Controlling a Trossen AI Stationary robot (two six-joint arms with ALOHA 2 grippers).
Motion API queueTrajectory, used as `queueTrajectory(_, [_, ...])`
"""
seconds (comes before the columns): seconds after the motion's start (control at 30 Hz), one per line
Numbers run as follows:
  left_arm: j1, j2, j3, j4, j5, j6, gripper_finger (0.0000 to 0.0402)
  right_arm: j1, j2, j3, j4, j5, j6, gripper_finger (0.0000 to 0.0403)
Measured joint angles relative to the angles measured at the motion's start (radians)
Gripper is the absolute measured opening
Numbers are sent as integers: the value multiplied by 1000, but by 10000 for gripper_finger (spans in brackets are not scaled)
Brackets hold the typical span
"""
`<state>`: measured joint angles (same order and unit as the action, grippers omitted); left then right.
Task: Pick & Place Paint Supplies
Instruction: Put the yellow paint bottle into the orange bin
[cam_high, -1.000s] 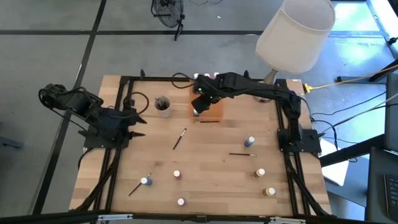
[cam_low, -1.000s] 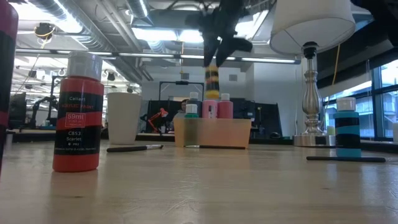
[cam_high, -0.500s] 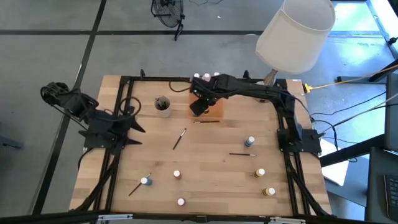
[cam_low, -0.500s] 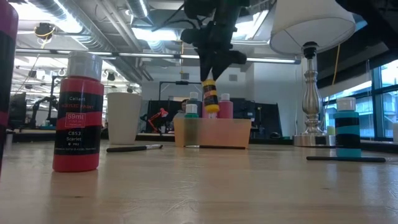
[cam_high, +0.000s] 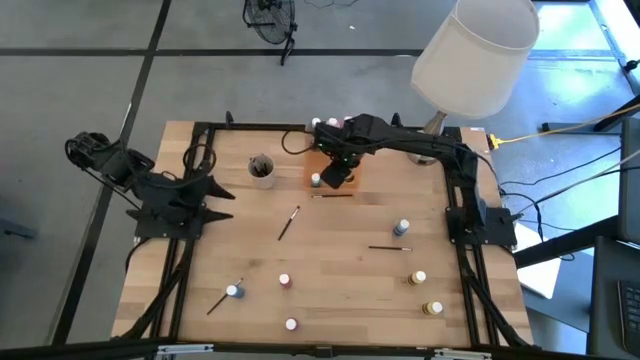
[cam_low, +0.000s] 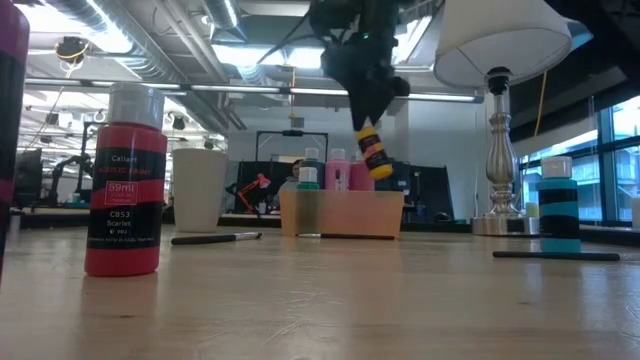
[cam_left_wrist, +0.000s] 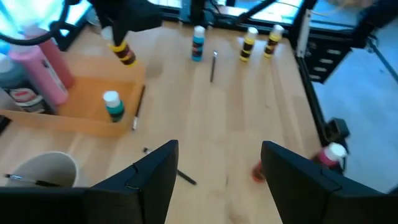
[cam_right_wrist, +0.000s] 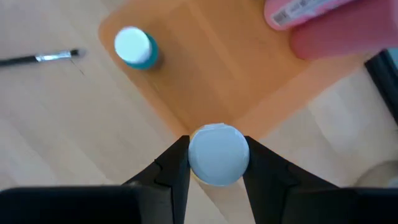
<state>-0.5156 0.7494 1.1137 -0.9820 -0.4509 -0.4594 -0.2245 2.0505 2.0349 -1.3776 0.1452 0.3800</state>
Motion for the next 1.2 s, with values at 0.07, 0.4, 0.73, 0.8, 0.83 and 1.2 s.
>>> queueTrajectory(0.07, [0, 8, 0, 22, -25, 0, 226, 0, -18, 0, -34, 5, -12, 123])
queueTrajectory(0.4, [0, 35, 0, 97, -91, -17, 226, -4, -215, -2, -202, 143, -36, 123])
queueTrajectory(0.73, [0, 66, 0, 97, -28, -121, 226, 28, -538, -93, -191, 152, 64, 123])
queueTrajectory(0.8, [0, 71, 0, 96, -27, -122, 226, 43, -620, -165, -193, 163, 109, 123])
queueTrajectory(0.83, [0, 74, 0, 97, -27, -123, 226, 52, -657, -205, -187, 169, 135, 123])
queueTrajectory(1.2, [0, 85, 0, 98, -39, -122, 226, 146, -908, -862, 563, 81, 230, 123])
